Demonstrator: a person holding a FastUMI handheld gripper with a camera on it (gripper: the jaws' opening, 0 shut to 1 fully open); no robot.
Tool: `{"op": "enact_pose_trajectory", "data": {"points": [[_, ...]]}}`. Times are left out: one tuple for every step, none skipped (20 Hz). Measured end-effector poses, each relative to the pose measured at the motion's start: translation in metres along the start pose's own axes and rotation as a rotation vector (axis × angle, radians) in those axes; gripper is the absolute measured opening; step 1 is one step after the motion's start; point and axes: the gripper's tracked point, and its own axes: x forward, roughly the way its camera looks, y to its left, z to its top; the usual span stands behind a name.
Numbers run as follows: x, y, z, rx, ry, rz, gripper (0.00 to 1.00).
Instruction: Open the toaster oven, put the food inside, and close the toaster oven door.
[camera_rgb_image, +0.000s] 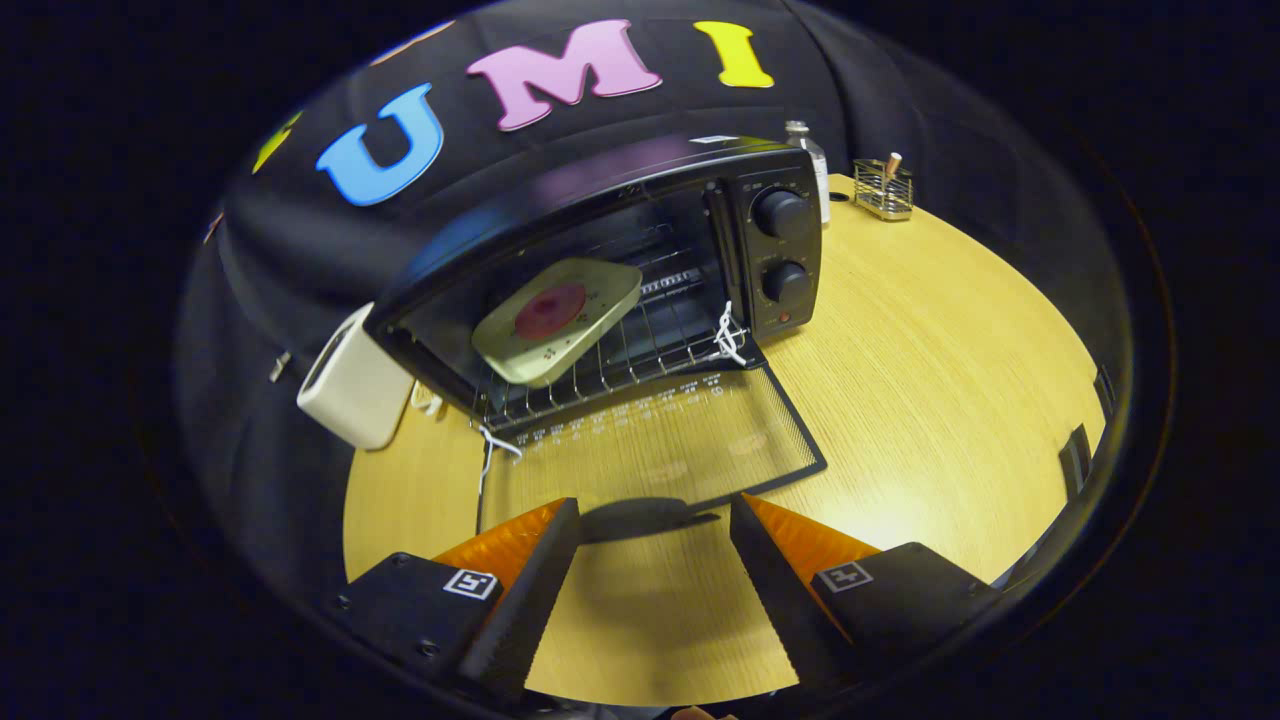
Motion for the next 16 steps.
{"op": "enact_pose_trajectory", "data": {"points": [[0.000,-0.001,-0.012,-0.031,0.024,0.005,0.99],[-0.001,-0.001,-0.026,-0.056,0.049,0.005,0.99],[0.000,-0.004,-0.035,-0.084,0.068,-0.005,0.99],[0.003,-0.010,-0.041,-0.118,0.082,-0.026,0.99],[0.006,-0.016,-0.047,-0.155,0.093,-0.046,0.99],[0.012,-0.021,-0.050,-0.196,0.097,-0.059,0.99],[0.017,-0.026,-0.052,-0.238,0.098,-0.074,0.99],[0.023,-0.029,-0.050,-0.281,0.085,-0.087,0.99],[0.028,-0.030,-0.046,-0.327,0.066,-0.090,0.99],[0.032,-0.028,-0.044,-0.374,0.053,-0.085,0.99],[0.037,-0.026,-0.044,-0.410,0.049,-0.080,0.99],[0.042,-0.024,-0.046,-0.426,0.060,-0.074,0.99],[0.044,-0.019,-0.046,-0.423,0.062,-0.053,0.99],[0.049,-0.013,-0.043,-0.419,0.053,-0.037,0.99],[0.051,-0.012,-0.043,-0.424,0.061,-0.035,0.98],[0.053,-0.011,-0.038,-0.417,0.051,-0.036,0.99]]}}
